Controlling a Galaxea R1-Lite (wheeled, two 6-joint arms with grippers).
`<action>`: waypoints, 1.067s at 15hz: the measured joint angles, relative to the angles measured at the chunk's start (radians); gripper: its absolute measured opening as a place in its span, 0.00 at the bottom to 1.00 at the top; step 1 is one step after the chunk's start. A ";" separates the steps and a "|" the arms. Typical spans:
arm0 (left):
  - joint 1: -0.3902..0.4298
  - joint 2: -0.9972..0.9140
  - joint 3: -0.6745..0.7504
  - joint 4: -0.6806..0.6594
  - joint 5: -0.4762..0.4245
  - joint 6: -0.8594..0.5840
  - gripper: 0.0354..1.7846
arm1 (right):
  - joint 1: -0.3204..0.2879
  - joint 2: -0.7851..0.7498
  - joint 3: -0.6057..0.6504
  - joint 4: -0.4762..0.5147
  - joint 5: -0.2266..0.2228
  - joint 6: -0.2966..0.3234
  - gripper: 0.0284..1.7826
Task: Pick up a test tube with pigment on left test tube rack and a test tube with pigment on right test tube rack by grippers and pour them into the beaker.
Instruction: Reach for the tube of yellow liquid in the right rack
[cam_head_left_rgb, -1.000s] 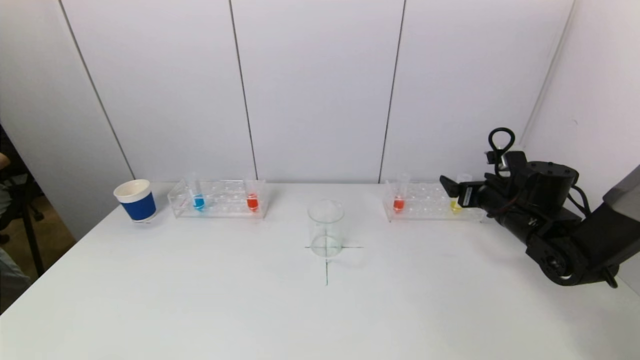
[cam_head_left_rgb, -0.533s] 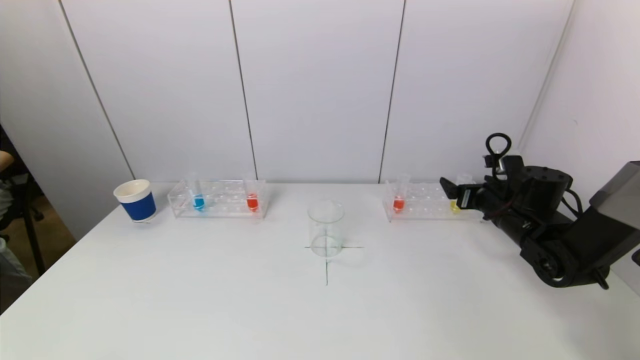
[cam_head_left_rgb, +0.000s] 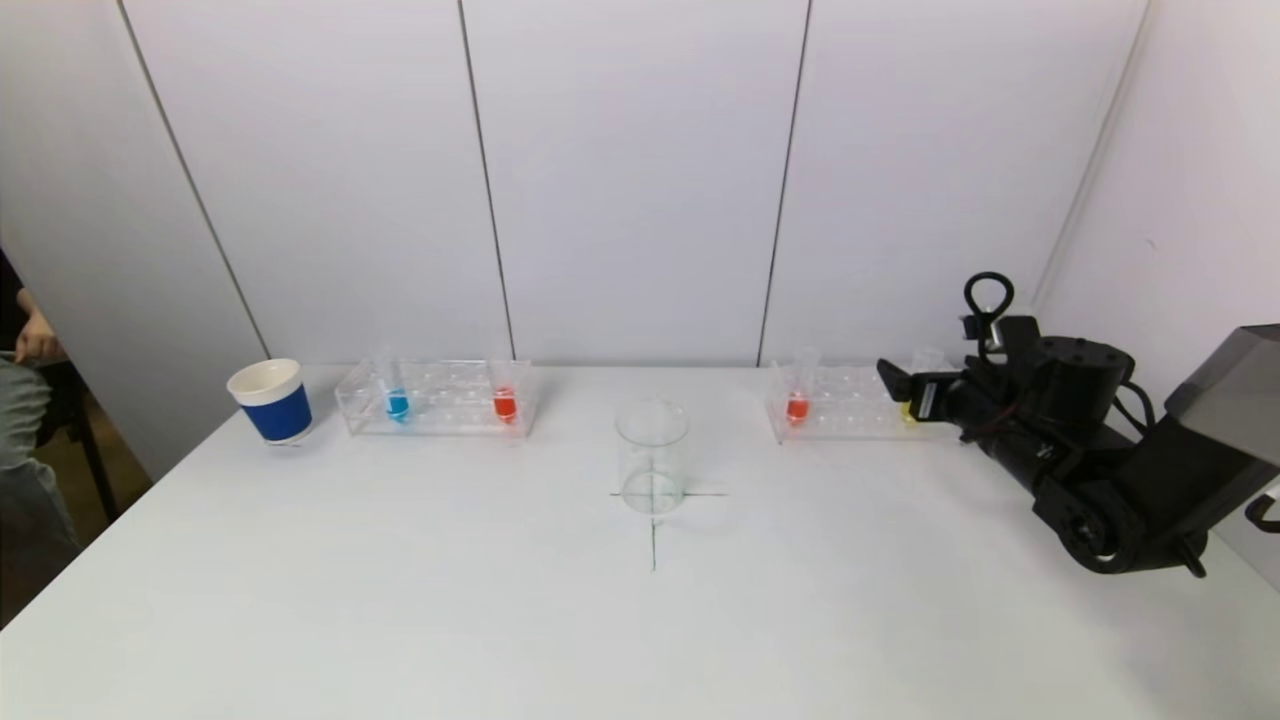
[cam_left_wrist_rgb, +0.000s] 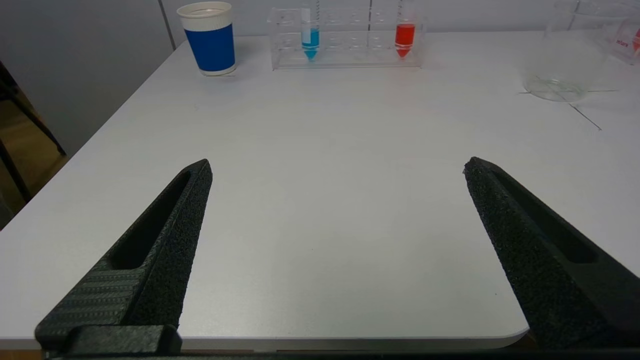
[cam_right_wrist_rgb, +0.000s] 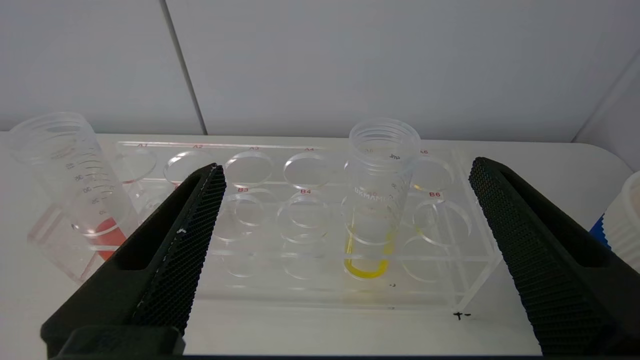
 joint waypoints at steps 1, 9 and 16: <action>0.000 0.000 0.000 0.000 0.000 0.000 0.99 | -0.002 0.004 -0.006 0.000 0.000 0.001 0.99; 0.000 0.000 0.000 0.000 -0.001 0.000 0.99 | -0.009 0.047 -0.068 0.011 -0.010 0.001 0.99; 0.000 0.000 0.000 0.000 0.000 0.000 0.99 | -0.017 0.090 -0.114 0.017 -0.012 0.007 0.99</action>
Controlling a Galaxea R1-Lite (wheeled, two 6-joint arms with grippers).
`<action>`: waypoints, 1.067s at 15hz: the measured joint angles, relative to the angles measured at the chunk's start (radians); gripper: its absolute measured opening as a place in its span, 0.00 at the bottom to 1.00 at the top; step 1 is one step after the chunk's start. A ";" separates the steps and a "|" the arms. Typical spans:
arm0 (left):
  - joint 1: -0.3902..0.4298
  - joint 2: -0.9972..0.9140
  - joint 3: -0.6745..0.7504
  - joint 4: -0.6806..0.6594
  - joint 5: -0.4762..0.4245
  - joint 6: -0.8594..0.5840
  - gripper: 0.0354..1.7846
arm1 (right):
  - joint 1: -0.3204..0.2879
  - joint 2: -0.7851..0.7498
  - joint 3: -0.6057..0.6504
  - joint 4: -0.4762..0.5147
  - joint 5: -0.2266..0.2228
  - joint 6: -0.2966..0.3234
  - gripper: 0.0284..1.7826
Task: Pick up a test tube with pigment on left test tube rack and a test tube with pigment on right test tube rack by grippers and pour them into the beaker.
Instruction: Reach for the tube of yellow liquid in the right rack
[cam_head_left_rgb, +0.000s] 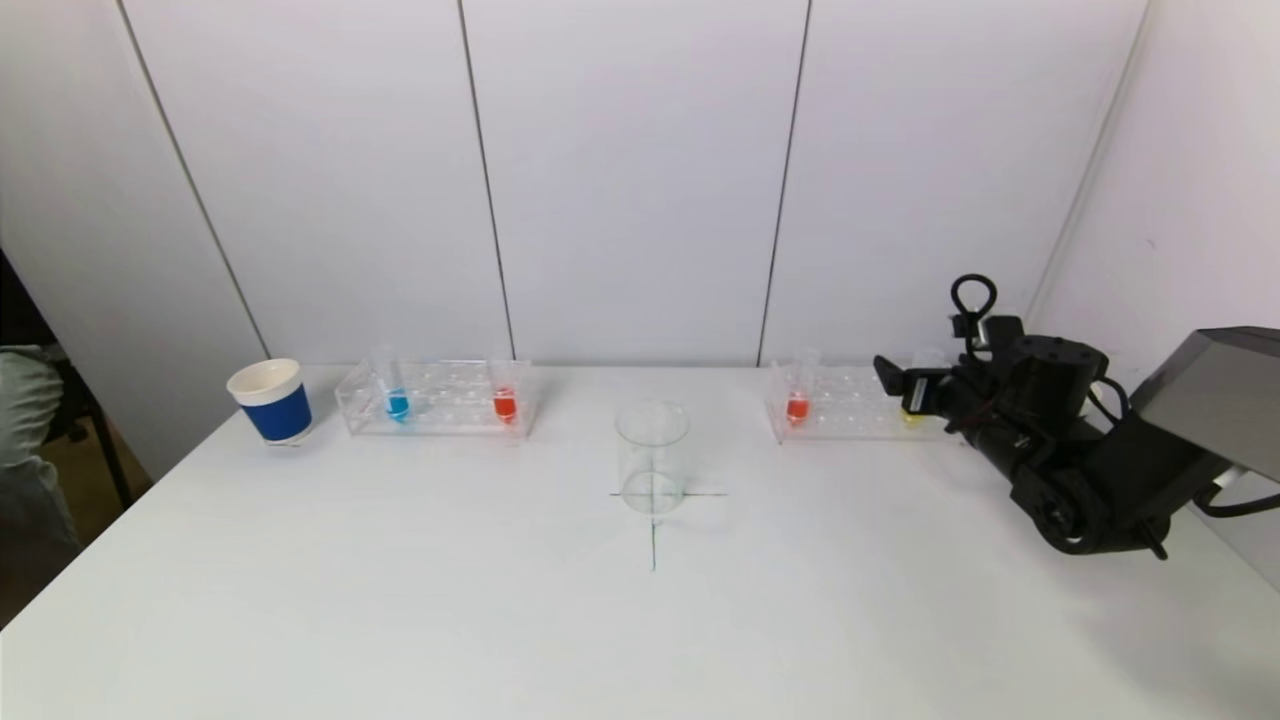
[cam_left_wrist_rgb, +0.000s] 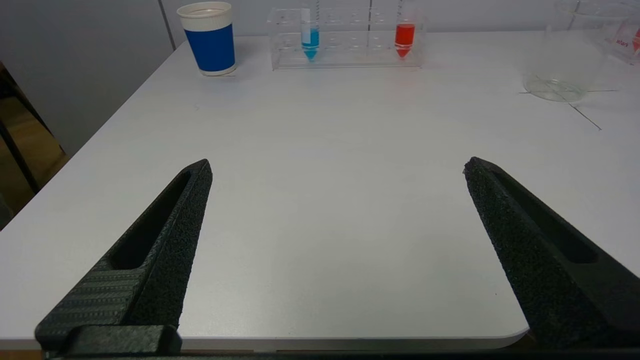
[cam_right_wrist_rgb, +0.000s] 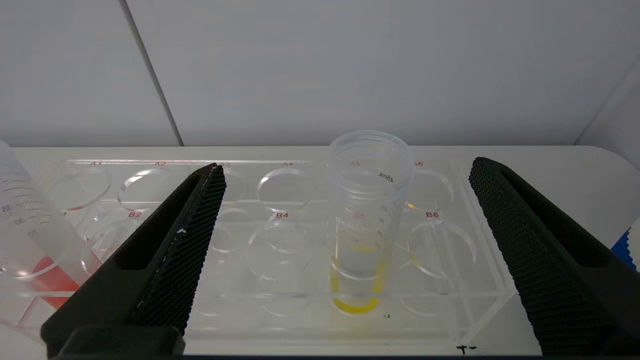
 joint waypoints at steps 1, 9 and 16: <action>0.000 0.000 0.000 0.000 0.000 0.000 0.99 | -0.002 0.006 -0.006 0.000 0.000 0.000 0.99; 0.000 0.000 0.000 0.000 0.000 0.000 0.99 | -0.011 0.031 -0.024 0.002 0.000 0.000 0.99; 0.000 0.000 0.000 0.000 0.000 0.000 0.99 | -0.012 0.041 -0.033 0.003 0.000 0.000 0.99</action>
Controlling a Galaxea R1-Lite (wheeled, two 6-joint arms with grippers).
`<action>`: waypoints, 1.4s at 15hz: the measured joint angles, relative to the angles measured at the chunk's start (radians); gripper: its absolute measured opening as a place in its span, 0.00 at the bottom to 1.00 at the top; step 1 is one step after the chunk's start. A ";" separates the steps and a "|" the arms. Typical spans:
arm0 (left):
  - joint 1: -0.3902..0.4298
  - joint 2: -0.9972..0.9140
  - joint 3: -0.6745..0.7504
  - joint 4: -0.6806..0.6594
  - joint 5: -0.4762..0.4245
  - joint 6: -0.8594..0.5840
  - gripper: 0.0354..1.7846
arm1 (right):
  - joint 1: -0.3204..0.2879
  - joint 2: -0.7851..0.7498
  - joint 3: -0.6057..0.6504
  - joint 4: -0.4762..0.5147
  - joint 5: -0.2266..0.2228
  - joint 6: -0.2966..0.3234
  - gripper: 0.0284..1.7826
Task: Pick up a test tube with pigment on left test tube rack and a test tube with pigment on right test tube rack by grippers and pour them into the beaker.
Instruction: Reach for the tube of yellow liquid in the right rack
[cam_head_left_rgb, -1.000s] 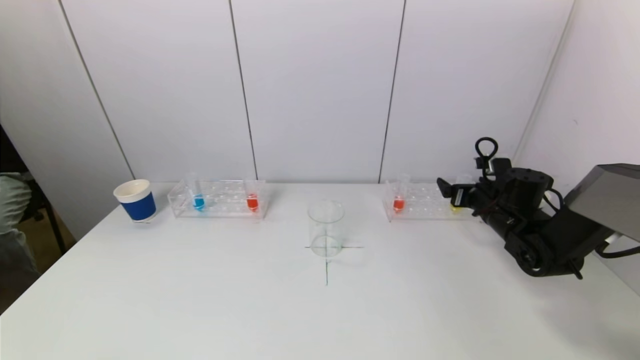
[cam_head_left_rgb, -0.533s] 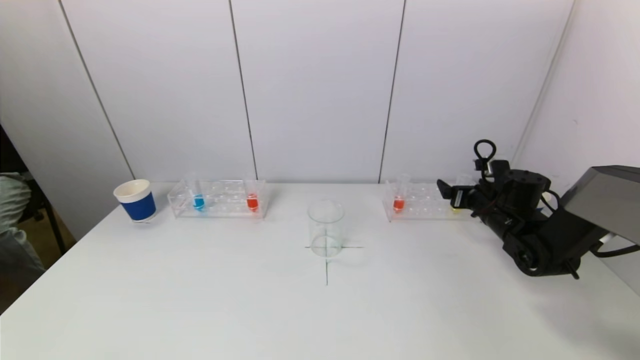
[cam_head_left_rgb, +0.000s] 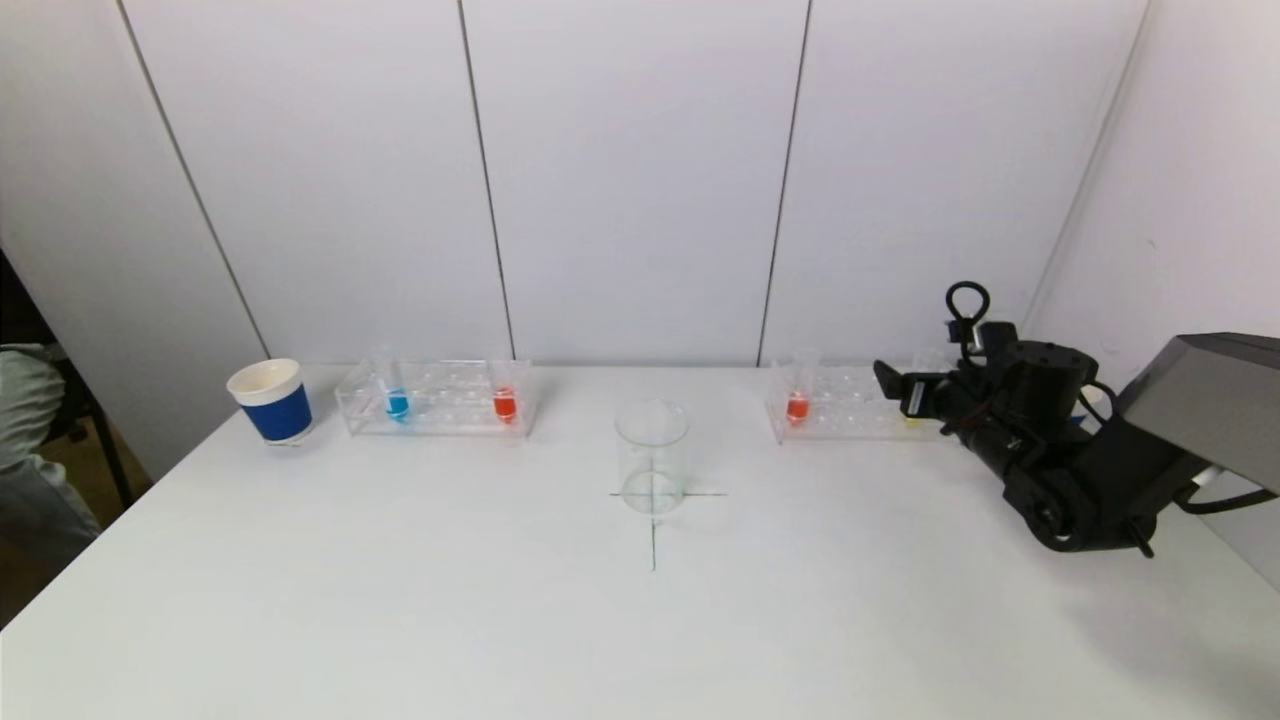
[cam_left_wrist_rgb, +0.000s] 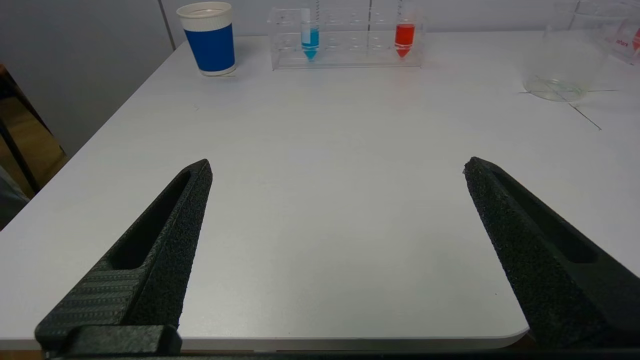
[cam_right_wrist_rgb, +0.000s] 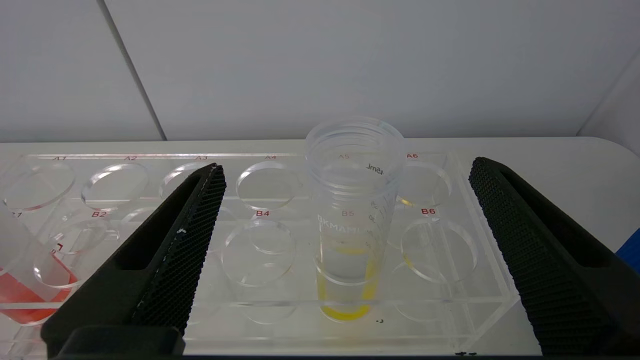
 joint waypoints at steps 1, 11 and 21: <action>0.000 0.000 0.000 0.000 0.000 0.000 0.99 | 0.000 0.000 0.000 0.000 0.000 0.000 0.99; 0.000 0.000 0.000 0.000 -0.001 0.000 0.99 | 0.000 0.005 -0.007 0.003 0.000 -0.001 0.99; 0.000 0.000 0.000 0.000 0.000 0.000 0.99 | 0.000 0.013 -0.016 0.002 0.000 -0.001 0.99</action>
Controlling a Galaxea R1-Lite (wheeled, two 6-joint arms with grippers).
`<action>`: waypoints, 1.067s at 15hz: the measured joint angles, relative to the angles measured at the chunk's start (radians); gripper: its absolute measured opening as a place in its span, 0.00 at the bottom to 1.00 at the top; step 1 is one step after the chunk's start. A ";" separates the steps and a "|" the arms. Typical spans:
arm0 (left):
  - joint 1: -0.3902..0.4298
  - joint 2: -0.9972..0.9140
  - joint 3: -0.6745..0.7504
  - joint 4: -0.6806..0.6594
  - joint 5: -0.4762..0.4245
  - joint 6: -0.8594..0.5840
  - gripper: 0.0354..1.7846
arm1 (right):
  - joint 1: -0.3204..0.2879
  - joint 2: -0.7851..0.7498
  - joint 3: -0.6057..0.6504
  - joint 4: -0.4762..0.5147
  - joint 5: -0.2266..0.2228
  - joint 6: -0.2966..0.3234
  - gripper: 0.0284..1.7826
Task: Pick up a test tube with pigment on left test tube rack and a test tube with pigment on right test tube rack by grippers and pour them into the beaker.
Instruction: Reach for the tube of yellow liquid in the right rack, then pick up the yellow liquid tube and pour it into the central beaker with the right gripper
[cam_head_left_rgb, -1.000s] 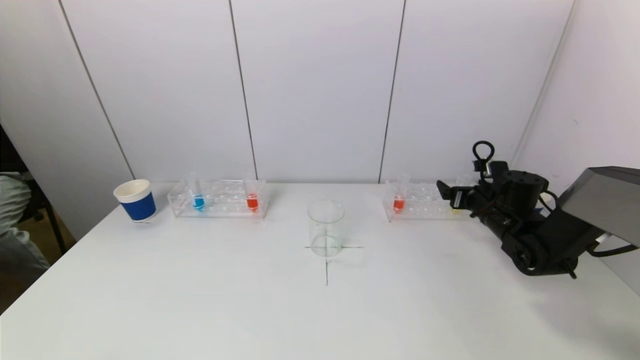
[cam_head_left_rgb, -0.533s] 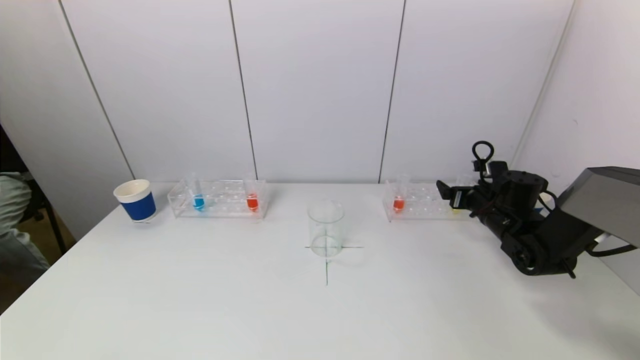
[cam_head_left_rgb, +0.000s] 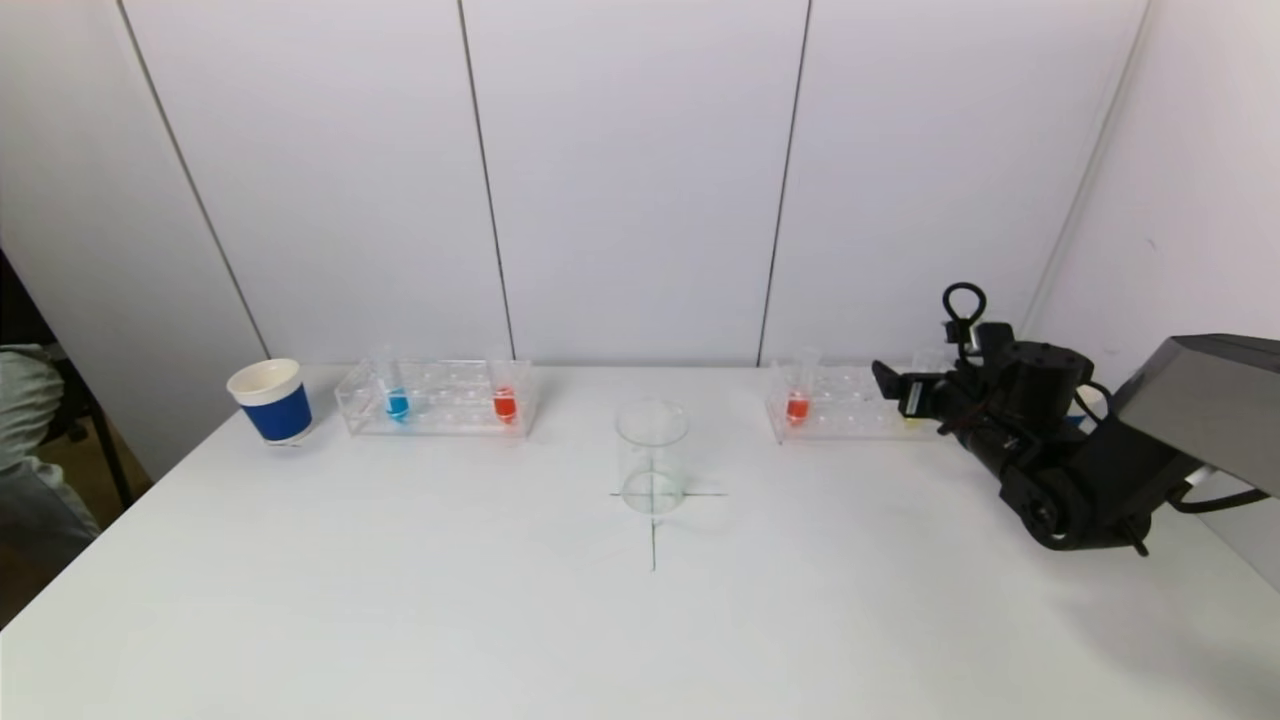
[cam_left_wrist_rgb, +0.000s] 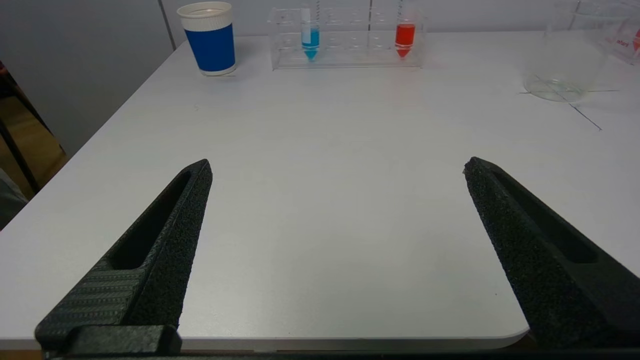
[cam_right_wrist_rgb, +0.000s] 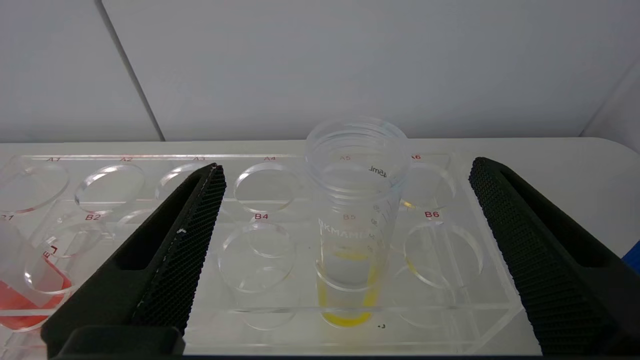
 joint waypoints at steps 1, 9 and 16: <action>0.000 0.000 0.000 0.000 0.000 0.000 0.99 | 0.000 0.001 -0.001 0.000 0.000 0.000 0.99; 0.000 0.000 0.000 0.000 0.000 0.000 0.99 | 0.000 0.007 -0.006 0.000 0.000 0.000 0.58; 0.000 0.000 0.000 0.000 0.000 0.000 0.99 | 0.000 0.007 -0.006 0.000 0.000 0.000 0.26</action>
